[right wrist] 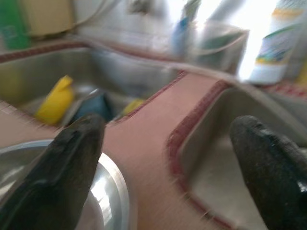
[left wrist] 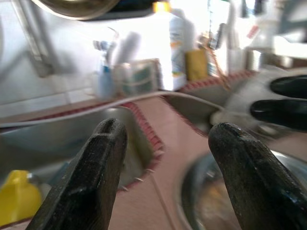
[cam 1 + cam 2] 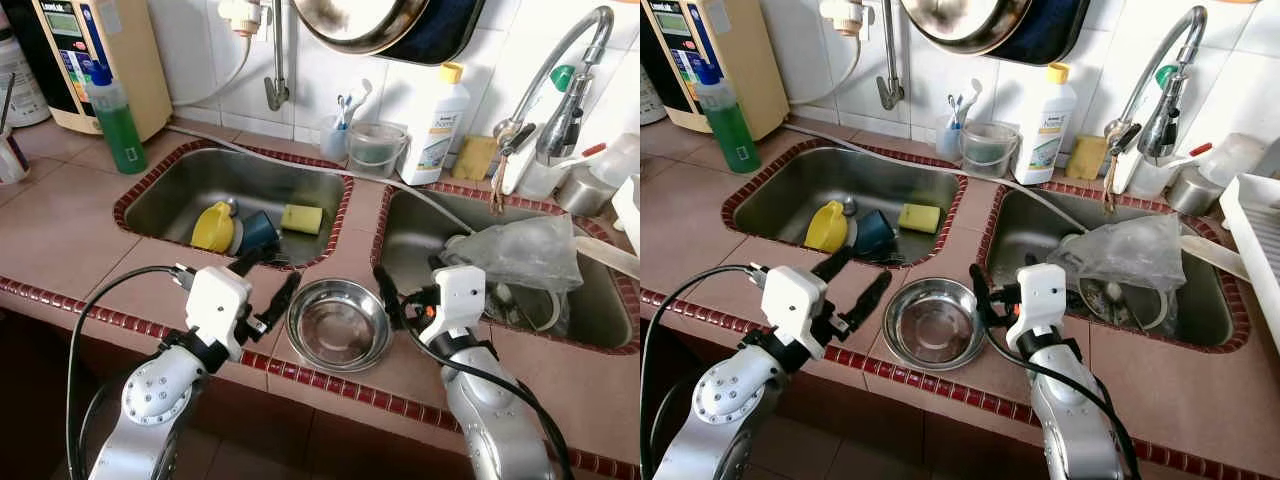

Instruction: Kitchen organization

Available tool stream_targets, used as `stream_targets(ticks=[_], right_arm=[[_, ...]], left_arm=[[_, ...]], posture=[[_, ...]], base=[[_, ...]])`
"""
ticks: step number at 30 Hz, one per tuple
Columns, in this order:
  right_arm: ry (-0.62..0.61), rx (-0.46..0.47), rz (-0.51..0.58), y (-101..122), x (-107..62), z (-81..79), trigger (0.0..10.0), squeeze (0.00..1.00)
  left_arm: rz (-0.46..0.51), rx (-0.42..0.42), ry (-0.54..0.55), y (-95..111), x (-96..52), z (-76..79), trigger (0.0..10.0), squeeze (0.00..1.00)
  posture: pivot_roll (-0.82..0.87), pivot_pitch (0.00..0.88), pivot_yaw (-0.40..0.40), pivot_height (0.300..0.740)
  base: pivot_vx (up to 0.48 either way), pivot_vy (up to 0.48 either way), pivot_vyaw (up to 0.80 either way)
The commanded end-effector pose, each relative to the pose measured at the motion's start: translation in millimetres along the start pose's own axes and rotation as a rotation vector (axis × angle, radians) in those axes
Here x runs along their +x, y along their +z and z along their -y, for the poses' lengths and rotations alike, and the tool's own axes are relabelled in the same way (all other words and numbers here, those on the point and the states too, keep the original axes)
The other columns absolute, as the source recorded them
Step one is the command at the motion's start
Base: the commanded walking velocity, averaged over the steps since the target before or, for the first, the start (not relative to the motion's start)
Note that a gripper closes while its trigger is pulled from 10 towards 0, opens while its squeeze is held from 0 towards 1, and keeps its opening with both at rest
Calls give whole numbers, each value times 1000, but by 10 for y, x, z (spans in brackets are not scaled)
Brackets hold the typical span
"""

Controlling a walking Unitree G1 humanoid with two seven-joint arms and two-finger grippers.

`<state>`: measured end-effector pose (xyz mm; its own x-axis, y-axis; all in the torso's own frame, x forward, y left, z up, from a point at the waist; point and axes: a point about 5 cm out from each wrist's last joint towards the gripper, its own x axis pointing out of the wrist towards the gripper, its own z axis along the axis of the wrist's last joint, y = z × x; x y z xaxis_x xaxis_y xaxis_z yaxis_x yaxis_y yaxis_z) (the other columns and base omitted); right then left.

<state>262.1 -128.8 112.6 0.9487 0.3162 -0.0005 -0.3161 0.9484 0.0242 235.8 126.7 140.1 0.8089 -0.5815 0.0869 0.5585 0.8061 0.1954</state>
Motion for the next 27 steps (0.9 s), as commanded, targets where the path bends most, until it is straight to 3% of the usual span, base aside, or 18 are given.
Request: stream_targets(ticks=[1,9,19,27], right_arm=[[34,2,2,38,-11,-27,10000,0],[87,37,-62,-9,-22,-3,10000,0],[119,73,-126,-7,18,64,10000,0],[157,181,-167,20,59,144,10000,0]], left_arm=[[10,2,-35,45,-5,42,10000,0],[-24,-7,-82,16,-145,114,10000,0],[-7,-10,-97,92,-147,138,10000,0],[13,-5,-97,143,-123,159,10000,0]], posture=[[-33,46,-46,740],[-19,52,-50,740],[-7,41,-61,740],[-6,43,-73,740]], base=[[0,0,0],[0,0,0],[0,0,0],[0,0,0]])
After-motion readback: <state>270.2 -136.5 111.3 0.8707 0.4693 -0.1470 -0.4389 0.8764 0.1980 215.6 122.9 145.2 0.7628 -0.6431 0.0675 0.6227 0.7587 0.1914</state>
